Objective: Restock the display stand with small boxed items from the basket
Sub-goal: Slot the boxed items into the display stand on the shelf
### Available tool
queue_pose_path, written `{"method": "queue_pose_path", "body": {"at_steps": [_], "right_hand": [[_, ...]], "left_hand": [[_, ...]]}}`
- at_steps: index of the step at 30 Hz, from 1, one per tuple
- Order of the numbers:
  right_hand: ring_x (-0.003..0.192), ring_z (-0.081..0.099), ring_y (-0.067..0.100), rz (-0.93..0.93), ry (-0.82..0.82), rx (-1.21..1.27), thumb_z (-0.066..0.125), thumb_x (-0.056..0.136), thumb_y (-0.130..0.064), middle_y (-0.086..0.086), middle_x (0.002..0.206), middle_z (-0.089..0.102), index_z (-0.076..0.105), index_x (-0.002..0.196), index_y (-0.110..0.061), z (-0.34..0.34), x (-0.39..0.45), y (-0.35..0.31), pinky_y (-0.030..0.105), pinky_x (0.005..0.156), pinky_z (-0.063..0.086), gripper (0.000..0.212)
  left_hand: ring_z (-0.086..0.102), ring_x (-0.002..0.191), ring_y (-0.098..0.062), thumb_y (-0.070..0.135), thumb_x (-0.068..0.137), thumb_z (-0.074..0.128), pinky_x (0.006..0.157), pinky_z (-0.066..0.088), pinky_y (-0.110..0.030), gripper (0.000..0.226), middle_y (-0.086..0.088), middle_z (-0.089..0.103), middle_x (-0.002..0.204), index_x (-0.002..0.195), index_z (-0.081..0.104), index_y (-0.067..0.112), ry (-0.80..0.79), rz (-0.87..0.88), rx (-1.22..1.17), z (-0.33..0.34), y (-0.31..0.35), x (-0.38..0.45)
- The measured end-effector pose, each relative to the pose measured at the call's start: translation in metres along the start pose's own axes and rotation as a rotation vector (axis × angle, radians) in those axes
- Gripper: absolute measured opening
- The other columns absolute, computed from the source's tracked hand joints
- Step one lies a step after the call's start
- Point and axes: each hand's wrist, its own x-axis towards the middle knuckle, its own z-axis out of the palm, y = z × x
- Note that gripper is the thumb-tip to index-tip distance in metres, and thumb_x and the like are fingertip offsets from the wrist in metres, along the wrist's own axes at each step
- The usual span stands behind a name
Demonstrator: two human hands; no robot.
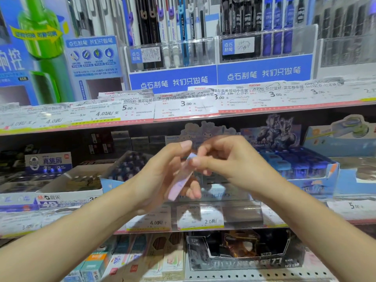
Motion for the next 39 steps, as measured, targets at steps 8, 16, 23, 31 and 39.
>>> {"method": "queue_pose_path", "body": {"at_steps": [8,16,23,31,39], "right_hand": [[0.057,0.050,0.002,0.067,0.173,0.091,0.070,0.074,-0.018,-0.007,0.060,0.059,0.062,0.067,-0.017,-0.016,-0.002,0.012,0.010,0.056,0.038,0.011],[0.081,0.065,0.014,0.140,0.102,0.172,0.061,0.079,0.001,0.006,0.091,0.071,0.060,0.095,-0.020,-0.023,-0.004,0.011,0.022,0.071,0.054,0.027],[0.062,0.066,0.010,0.102,0.173,0.227,0.063,0.077,0.006,0.010,0.080,0.068,0.059,0.089,-0.012,-0.018,0.000,0.014,0.015,0.059,0.053,0.023],[0.078,0.063,0.028,0.002,0.232,-0.248,0.061,0.081,0.002,0.008,0.084,0.066,0.061,0.079,-0.025,-0.037,0.017,0.023,0.023,0.072,0.049,0.027],[0.088,0.065,0.028,0.065,0.166,-0.466,0.063,0.080,-0.005,0.000,0.084,0.062,0.063,0.088,-0.022,-0.032,0.033,0.035,0.034,0.085,0.051,0.019]], "left_hand": [[0.061,0.059,-0.017,-0.006,0.076,0.069,0.054,0.051,-0.019,0.012,-0.008,0.066,0.067,0.085,0.066,0.001,0.236,0.138,0.239,-0.014,-0.009,-0.004],[0.056,0.050,-0.009,-0.004,0.076,0.068,0.051,0.046,-0.016,0.007,-0.001,0.066,0.057,0.079,0.072,0.002,0.303,0.249,0.345,-0.018,-0.006,0.000],[0.061,0.055,-0.010,0.008,0.073,0.076,0.052,0.048,-0.016,0.008,-0.005,0.069,0.065,0.077,0.070,0.011,0.308,0.263,0.415,-0.017,-0.007,0.003],[0.051,0.118,-0.011,0.071,0.054,0.058,0.098,0.045,-0.034,0.093,0.007,0.057,0.128,0.135,0.043,0.027,0.066,0.217,1.442,-0.038,-0.016,0.001],[0.054,0.116,-0.014,0.070,0.055,0.060,0.093,0.048,-0.039,0.096,0.007,0.058,0.127,0.141,0.032,0.037,0.005,0.186,1.427,-0.041,-0.019,0.002]]}}
